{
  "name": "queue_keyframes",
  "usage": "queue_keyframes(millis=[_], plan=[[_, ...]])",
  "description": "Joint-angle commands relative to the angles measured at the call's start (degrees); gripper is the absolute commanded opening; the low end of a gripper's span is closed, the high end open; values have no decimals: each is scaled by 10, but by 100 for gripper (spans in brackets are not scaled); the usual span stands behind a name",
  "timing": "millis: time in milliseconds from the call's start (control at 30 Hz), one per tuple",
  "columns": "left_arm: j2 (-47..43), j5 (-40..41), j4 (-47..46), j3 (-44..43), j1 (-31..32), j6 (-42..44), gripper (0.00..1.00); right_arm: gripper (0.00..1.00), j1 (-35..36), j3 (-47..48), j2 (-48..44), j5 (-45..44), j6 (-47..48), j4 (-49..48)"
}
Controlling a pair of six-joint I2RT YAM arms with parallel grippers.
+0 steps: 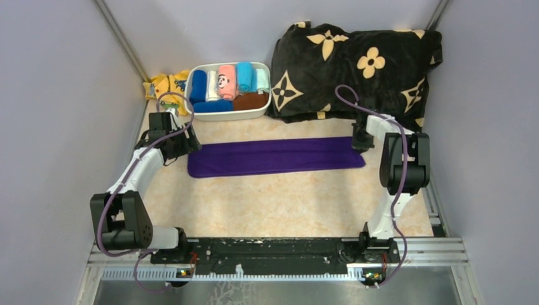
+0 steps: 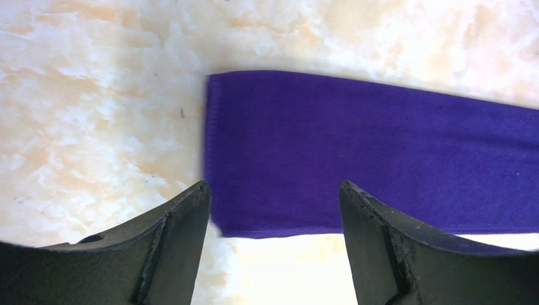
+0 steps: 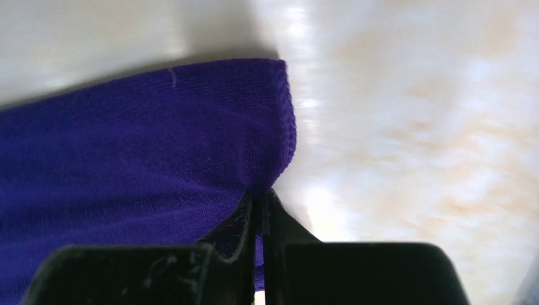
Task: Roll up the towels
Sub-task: Fold the towel at the center of the board.
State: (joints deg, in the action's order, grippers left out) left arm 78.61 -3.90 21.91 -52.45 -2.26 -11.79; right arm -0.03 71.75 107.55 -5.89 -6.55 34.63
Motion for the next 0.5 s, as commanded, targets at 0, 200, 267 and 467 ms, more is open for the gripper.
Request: queue_keyframes(millis=[0,200,267,467], plan=[[-28,-66,12,15,2,-24,79,0,-86,40,-1,-182,12,51],[-38,-126,18,32,5,-38,79,0,-131,101,-29,-270,42,44],[-33,-154,11,36,11,-49,79,0,-132,116,-27,-284,52,49],[-15,-197,-19,48,31,-83,78,0,-101,104,-74,-122,42,71]])
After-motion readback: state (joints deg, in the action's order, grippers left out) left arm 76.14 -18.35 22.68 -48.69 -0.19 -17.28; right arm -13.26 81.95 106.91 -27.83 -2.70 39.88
